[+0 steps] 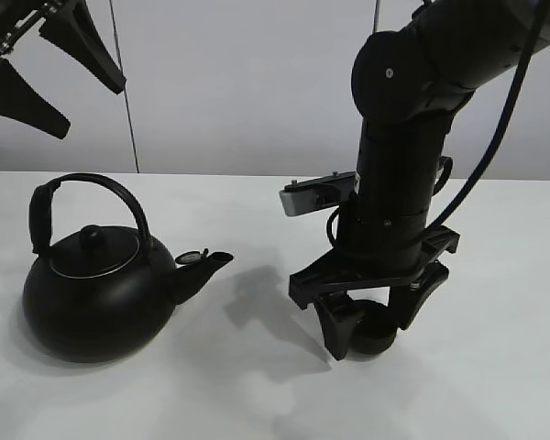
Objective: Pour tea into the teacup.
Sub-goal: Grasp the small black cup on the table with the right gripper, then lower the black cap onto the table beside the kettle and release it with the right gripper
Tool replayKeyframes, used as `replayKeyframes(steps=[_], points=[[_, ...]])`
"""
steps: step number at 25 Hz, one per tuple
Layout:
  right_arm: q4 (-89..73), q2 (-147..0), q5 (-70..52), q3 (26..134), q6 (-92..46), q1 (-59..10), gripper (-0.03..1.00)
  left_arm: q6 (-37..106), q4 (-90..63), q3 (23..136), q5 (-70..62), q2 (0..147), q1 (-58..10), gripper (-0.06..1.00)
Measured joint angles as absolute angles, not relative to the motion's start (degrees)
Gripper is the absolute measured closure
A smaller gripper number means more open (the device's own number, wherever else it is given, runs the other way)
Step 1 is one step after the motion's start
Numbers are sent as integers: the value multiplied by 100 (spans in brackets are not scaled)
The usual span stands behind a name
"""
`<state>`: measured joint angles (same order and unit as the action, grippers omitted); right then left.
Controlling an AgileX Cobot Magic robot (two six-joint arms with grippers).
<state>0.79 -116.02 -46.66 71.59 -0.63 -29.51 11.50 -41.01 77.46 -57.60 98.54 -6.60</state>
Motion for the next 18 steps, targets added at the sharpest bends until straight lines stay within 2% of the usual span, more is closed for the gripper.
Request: replayKeyframes(steps=[5,18], points=[[68,-11602,-4633,7159,-42,-2951,57,1150,-4101,7746,-5760,9854,-660,45],[-297,-11274,-4537,7165,0,-2951,57,1150,-4101,7746,-5760,9854,-660,45]])
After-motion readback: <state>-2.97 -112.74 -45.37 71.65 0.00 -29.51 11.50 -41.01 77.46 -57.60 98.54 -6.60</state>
